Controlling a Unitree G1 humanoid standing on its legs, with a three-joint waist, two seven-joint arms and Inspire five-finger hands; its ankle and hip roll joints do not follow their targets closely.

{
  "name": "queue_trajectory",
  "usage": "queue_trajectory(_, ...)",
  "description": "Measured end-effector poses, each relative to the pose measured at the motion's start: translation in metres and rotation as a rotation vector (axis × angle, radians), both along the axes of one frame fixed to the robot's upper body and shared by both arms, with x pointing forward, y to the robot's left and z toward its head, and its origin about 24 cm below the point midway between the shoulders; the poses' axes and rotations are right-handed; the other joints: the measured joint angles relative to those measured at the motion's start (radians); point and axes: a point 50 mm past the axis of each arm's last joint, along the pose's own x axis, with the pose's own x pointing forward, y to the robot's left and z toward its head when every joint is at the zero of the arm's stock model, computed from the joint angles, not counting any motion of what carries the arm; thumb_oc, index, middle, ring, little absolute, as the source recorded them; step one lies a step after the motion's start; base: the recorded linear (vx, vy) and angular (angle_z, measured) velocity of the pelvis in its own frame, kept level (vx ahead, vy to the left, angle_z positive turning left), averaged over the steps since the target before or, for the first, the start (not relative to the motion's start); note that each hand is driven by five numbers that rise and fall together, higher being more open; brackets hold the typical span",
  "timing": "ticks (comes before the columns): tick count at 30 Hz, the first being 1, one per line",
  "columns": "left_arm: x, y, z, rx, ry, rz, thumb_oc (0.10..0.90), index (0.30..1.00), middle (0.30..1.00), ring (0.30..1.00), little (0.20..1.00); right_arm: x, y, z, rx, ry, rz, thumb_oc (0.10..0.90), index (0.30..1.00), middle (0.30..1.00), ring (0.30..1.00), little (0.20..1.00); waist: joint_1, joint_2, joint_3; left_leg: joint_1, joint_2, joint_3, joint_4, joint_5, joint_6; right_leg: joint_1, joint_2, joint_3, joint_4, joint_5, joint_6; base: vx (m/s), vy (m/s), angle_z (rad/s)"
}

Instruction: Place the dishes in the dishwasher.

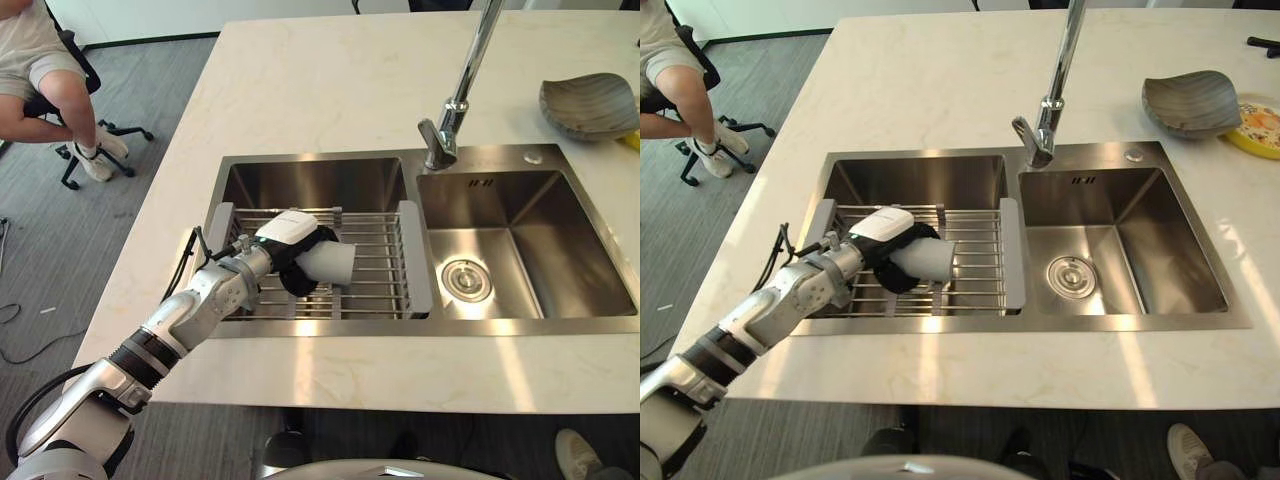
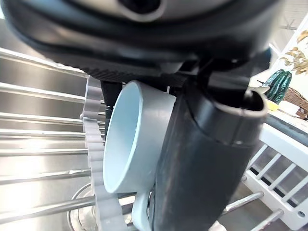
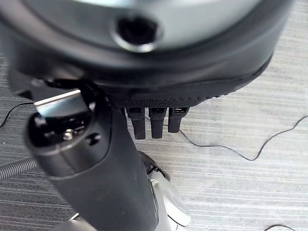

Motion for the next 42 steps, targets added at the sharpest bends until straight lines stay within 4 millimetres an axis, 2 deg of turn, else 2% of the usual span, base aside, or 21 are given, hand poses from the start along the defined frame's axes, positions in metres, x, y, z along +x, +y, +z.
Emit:
queue_trajectory(7, -0.021, -0.004, 0.057, -0.061, -0.322, -0.142, 0.400, 0.300, 0.300, 0.300, 0.300, 0.001, 0.006, -0.002, -0.012, -0.005, 0.031, 0.800, 0.900, 0.900, 0.900, 0.900, 0.029, -0.004, 0.005, -0.017, 0.019, -0.049, 0.000, 0.013, -0.013, 0.010, 0.023, -0.042, -0.001, -0.014, -0.014, -0.01, -0.106, 0.17)
queue_trajectory(11, -0.031, -0.009, 0.097, -0.236, -0.543, -0.174, 0.400, 0.300, 0.300, 0.300, 0.300, -0.005, 0.001, -0.001, -0.042, 0.006, 0.019, 0.800, 0.900, 0.900, 0.900, 0.900, 0.060, 0.035, 0.009, -0.105, 0.019, -0.133, 0.020, 0.062, -0.020, 0.009, 0.061, -0.118, 0.007, -0.049, -0.013, -0.05, -0.079, 0.69)
queue_trajectory(14, -0.039, -0.012, 0.111, -0.355, -0.585, -0.206, 0.400, 0.300, 0.300, 0.300, 0.300, -0.010, -0.004, 0.000, -0.061, 0.022, 0.015, 0.800, 0.900, 0.900, 0.900, 0.900, 0.044, 0.051, 0.010, -0.184, -0.006, -0.029, -0.001, 0.144, -0.044, 0.002, 0.040, -0.251, 0.012, -0.056, -0.062, -0.08, -0.004, 1.42)
queue_trajectory(17, -0.056, 0.010, 0.115, -0.456, -0.568, -0.184, 0.400, 0.300, 0.300, 0.300, 0.300, -0.004, -0.015, 0.004, -0.106, 0.003, -0.003, 0.800, 0.900, 0.900, 0.900, 0.900, 0.067, -0.009, 0.013, -0.106, -0.026, 0.094, 0.053, 0.063, -0.069, 0.020, -0.070, -0.284, 0.018, -0.035, -0.048, -0.17, 0.067, 0.50)
queue_trajectory(19, -0.058, 0.014, 0.107, -0.563, -0.524, -0.149, 0.400, 0.300, 0.300, 0.300, 0.300, -0.012, -0.030, 0.009, -0.152, 0.023, -0.014, 0.800, 0.900, 0.900, 0.900, 0.900, 0.048, 0.031, -0.010, -0.039, -0.010, 0.085, 0.106, 0.097, -0.021, 0.067, -0.117, -0.315, 0.073, -0.046, -0.040, -0.33, 0.135, 0.98)
queue_trajectory(21, -0.059, 0.009, 0.094, -0.691, -0.458, -0.133, 0.400, 0.300, 0.300, 0.300, 0.300, -0.023, -0.054, 0.019, -0.224, 0.055, -0.015, 0.800, 0.900, 0.900, 0.900, 0.900, 0.011, 0.109, -0.029, -0.013, -0.038, 0.070, 0.089, 0.104, 0.059, -0.003, -0.239, -0.303, 0.392, -0.140, -0.003, -0.32, 0.208, 1.41)
queue_trajectory(22, -0.060, 0.008, 0.102, -0.747, -0.475, -0.157, 0.400, 0.300, 0.300, 0.300, 0.300, -0.011, -0.047, 0.016, -0.205, 0.034, -0.014, 0.800, 0.900, 0.900, 0.900, 0.900, -0.013, 0.122, -0.032, -0.047, -0.036, 0.073, 0.035, 0.156, 0.090, -0.066, -0.200, -0.316, 0.356, -0.205, 0.038, -0.17, 0.163, 1.44)
queue_trajectory(23, -0.059, 0.009, 0.110, -0.744, -0.504, -0.169, 0.400, 0.300, 0.300, 0.300, 0.300, -0.006, -0.036, 0.011, -0.175, 0.015, -0.018, 0.800, 0.900, 0.900, 0.900, 0.900, -0.012, 0.098, -0.017, -0.055, -0.052, 0.070, 0.017, 0.179, 0.089, -0.097, -0.191, -0.309, 0.298, -0.201, 0.034, -0.26, 0.254, 1.82)
queue_trajectory(24, -0.056, 0.014, 0.114, -0.742, -0.517, -0.152, 0.400, 0.300, 0.300, 0.300, 0.300, -0.005, -0.017, 0.003, -0.119, 0.008, -0.018, 0.800, 0.900, 0.900, 0.900, 0.900, -0.053, 0.045, -0.008, -0.061, -0.050, 0.106, 0.044, 0.058, 0.097, -0.064, -0.182, -0.353, 0.181, -0.038, -0.058, -0.20, 0.228, 1.32)
queue_trajectory(25, -0.054, 0.014, 0.110, -0.742, -0.489, -0.136, 0.400, 0.300, 0.300, 0.300, 0.300, -0.008, -0.014, 0.002, -0.111, 0.015, -0.029, 0.800, 0.900, 0.900, 0.900, 0.900, -0.062, 0.036, -0.010, -0.046, -0.025, 0.131, 0.084, 0.033, 0.066, -0.051, -0.185, -0.385, 0.187, -0.030, -0.059, -0.30, 0.395, 1.32)
queue_trajectory(26, -0.055, 0.017, 0.104, -0.694, -0.451, -0.125, 0.400, 0.300, 0.300, 0.300, 0.300, -0.013, -0.009, -0.001, -0.100, 0.038, -0.052, 0.800, 0.900, 0.900, 0.900, 0.900, -0.071, 0.014, -0.022, -0.023, 0.028, 0.206, 0.230, -0.039, -0.034, -0.017, -0.223, -0.429, 0.207, -0.030, -0.046, -0.20, 0.312, 0.97)
queue_trajectory(28, -0.054, 0.017, 0.098, -0.676, -0.419, -0.121, 0.400, 0.300, 0.300, 0.300, 0.300, -0.022, -0.014, 0.001, -0.113, 0.062, -0.048, 0.800, 0.900, 0.900, 0.900, 0.900, -0.099, 0.004, -0.025, 0.007, 0.061, 0.229, 0.300, -0.063, -0.055, 0.027, -0.262, -0.482, 0.225, -0.022, -0.041, -0.21, 0.536, 1.17)
queue_trajectory(30, -0.057, 0.011, 0.078, -0.726, -0.331, -0.108, 0.400, 0.300, 0.300, 0.300, 0.300, -0.058, -0.040, 0.014, -0.183, 0.150, -0.078, 0.800, 0.900, 0.900, 0.900, 0.900, -0.117, 0.047, -0.052, 0.143, -0.007, 0.138, 0.158, -0.081, -0.028, 0.138, -0.403, -0.546, 0.357, -0.005, -0.020, -0.14, 0.404, 1.83)
queue_trajectory(31, -0.061, 0.013, 0.068, -0.736, -0.292, -0.081, 0.400, 0.300, 0.300, 0.300, 0.300, -0.071, -0.039, 0.014, -0.189, 0.206, -0.057, 0.800, 0.900, 0.900, 0.900, 0.900, -0.112, 0.055, -0.074, 0.179, -0.066, 0.092, 0.124, -0.135, 0.043, 0.144, -0.520, -0.541, 0.486, -0.019, 0.002, 0.00, 0.026, 1.32)
queue_trajectory(33, -0.062, 0.026, 0.071, -0.690, -0.309, -0.030, 0.400, 0.300, 0.300, 0.300, 0.300, -0.052, -0.023, 0.005, -0.134, 0.171, -0.017, 0.800, 0.900, 0.900, 0.900, 0.900, -0.089, 0.046, -0.073, 0.162, -0.083, 0.064, 0.119, -0.182, 0.034, 0.062, -0.553, -0.493, 0.493, -0.107, 0.127, 0.00, 0.003, 0.87)
queue_trajectory(35, -0.057, 0.042, 0.063, -0.667, -0.294, 0.070, 0.400, 0.300, 0.300, 0.300, 0.300, -0.038, -0.011, 0.000, -0.110, 0.129, -0.029, 0.800, 0.900, 0.900, 0.900, 0.900, -0.060, 0.006, -0.076, 0.150, -0.110, 0.048, 0.128, -0.193, 0.049, -0.028, -0.542, -0.464, 0.480, -0.051, 0.102, -0.16, 0.916, 0.64)
queue_trajectory(36, -0.061, 0.053, 0.057, -0.680, -0.286, 0.115, 0.400, 0.300, 0.300, 0.300, 0.300, -0.040, -0.005, -0.001, -0.090, 0.094, -0.111, 0.800, 0.900, 0.900, 0.900, 0.900, -0.083, -0.015, -0.068, 0.157, -0.125, 0.041, 0.202, -0.224, 0.069, -0.009, -0.558, -0.419, 0.481, 0.169, 0.055, -0.21, 1.071, 1.21)
queue_trajectory(37, -0.068, 0.058, 0.034, -0.795, -0.245, 0.205, 0.400, 0.300, 0.300, 0.300, 0.300, -0.062, 0.005, 0.004, -0.095, 0.092, -0.100, 0.800, 0.900, 0.900, 0.900, 0.900, -0.109, -0.040, -0.075, 0.082, -0.181, 0.031, 0.395, -0.323, 0.182, 0.061, -0.619, -0.309, 0.547, 0.131, -0.001, -0.07, 0.229, 2.57)
queue_trajectory(39, -0.069, 0.065, -0.001, -0.797, -0.123, 0.341, 0.400, 0.300, 0.300, 0.300, 0.300, -0.085, 0.011, 0.001, -0.069, 0.209, 0.052, 0.800, 0.900, 0.900, 0.900, 0.900, -0.089, -0.011, -0.082, 0.049, -0.190, -0.061, 0.393, -0.320, 0.162, 0.038, -0.526, 0.025, 0.635, 0.066, 0.121, -0.04, 0.160, 2.19)
queue_trajectory(40, -0.072, 0.075, -0.003, -0.742, -0.112, 0.380, 0.400, 0.300, 0.300, 0.300, 0.300, -0.074, 0.024, -0.005, -0.036, 0.200, 0.074, 0.800, 0.900, 0.900, 0.900, 0.900, -0.069, -0.019, -0.080, 0.038, -0.178, -0.073, 0.377, -0.304, 0.159, 0.009, -0.489, 0.012, 0.601, 0.054, 0.125, -0.06, 0.201, 0.88)
queue_trajectory(42, -0.066, 0.094, 0.003, -0.642, -0.151, 0.432, 0.400, 0.300, 0.300, 0.300, 0.300, -0.044, 0.068, -0.016, 0.063, 0.143, 0.178, 0.800, 0.900, 0.900, 0.900, 0.900, -0.067, -0.045, -0.042, -0.006, -0.175, -0.272, 0.299, -0.215, 0.173, -0.069, -0.256, 0.004, 0.612, -0.163, 0.105, -0.08, 0.068, 2.01)
